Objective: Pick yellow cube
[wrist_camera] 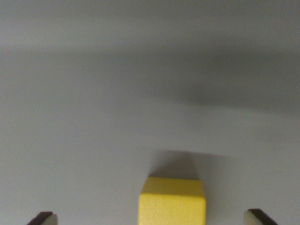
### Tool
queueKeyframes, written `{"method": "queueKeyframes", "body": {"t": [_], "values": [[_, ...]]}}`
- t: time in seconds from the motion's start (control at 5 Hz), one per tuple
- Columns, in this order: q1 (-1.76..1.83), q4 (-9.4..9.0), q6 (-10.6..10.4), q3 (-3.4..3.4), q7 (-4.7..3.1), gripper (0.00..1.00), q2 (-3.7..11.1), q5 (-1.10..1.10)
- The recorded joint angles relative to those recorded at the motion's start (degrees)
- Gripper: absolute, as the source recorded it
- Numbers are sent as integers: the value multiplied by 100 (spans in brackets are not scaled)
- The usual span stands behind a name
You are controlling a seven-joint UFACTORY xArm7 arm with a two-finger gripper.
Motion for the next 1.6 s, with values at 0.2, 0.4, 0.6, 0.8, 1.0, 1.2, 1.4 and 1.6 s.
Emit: {"method": "queueKeyframes", "body": {"t": [0.2,0.4,0.6,0.8,1.0,1.2,1.4,1.6], "values": [[-14,-128,-210,3,-57,0,131,27],[-14,-128,-210,3,-57,0,131,27],[-28,-250,-410,7,-111,0,257,53],[-28,-250,-410,7,-111,0,257,53],[-39,-357,-586,9,-159,0,367,76],[-39,-357,-586,9,-159,0,367,76],[-49,-447,-734,12,-199,0,460,95],[-49,-447,-734,12,-199,0,460,95]]}}
